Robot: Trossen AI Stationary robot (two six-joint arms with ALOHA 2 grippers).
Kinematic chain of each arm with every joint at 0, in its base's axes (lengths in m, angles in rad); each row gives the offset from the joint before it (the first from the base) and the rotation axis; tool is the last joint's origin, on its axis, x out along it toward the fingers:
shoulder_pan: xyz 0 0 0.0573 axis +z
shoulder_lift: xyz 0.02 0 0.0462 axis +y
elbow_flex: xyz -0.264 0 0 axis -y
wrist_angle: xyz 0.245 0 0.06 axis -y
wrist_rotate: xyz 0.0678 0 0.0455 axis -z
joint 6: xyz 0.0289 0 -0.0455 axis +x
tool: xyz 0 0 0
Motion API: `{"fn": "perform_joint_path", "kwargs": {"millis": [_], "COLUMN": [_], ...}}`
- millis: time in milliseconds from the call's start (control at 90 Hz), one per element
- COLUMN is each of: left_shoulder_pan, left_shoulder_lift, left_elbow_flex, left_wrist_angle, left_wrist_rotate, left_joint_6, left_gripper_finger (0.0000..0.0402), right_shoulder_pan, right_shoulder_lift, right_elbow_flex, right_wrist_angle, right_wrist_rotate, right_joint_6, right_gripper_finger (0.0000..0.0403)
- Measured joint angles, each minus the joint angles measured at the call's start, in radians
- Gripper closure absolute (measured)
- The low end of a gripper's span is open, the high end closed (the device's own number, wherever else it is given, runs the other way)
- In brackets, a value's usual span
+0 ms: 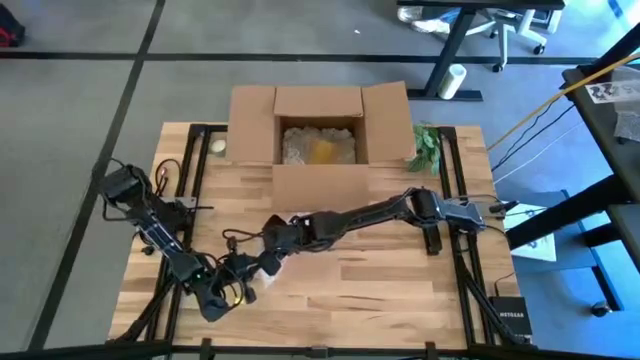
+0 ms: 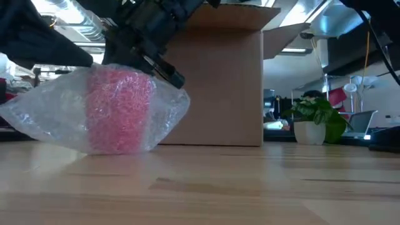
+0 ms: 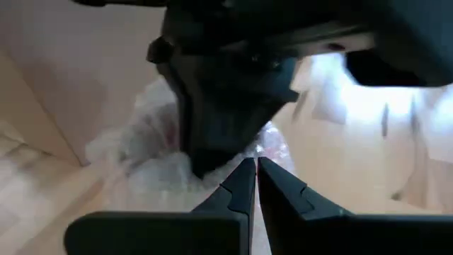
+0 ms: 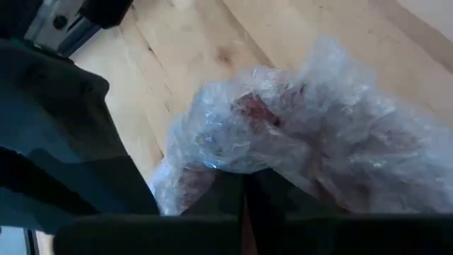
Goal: Wrap mug
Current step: Wrap the red mug with the transparent bubble wrap
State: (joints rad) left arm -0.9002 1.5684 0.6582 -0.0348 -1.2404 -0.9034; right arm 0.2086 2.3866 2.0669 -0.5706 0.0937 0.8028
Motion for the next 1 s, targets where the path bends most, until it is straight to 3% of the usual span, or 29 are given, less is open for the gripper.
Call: {"fn": "perform_joint_path", "kwargs": {"millis": [300, 522, 711, 867, 1000], "left_shoulder_pan": [0.0, -0.001, -0.005, -0.024, -0.047], "left_shoulder_lift": [-0.002, -0.002, -0.006, -0.023, -0.079], "left_elbow_flex": [0.001, 0.0, 0.0, 0.0, 0.0], "left_wrist_angle": [-0.117, -0.121, -0.121, -0.105, -0.064], "left_wrist_rotate": [0.037, 0.04, 0.041, 0.041, 0.039], "left_joint_6": [-0.145, -0.145, -0.143, -0.123, -0.033], "left_gripper_finger": [0.0402, 0.0402, 0.0402, 0.0402, 0.0402], "right_shoulder_pan": [0.021, 0.03, 0.048, 0.045, 0.048], "right_shoulder_lift": [-0.028, -0.046, -0.048, -0.044, -0.045], "right_elbow_flex": [-0.001, 0.125, 0.231, 0.231, 0.189], "right_wrist_angle": [0.011, -0.096, -0.384, -0.631, -0.714], "right_wrist_rotate": [0.076, 0.138, 0.327, 0.34, 0.34], "right_joint_6": [-0.078, -0.143, -0.173, -0.106, -0.066], "right_gripper_finger": [0.0403, 0.0403, 0.0403, 0.0403, 0.0403]}}
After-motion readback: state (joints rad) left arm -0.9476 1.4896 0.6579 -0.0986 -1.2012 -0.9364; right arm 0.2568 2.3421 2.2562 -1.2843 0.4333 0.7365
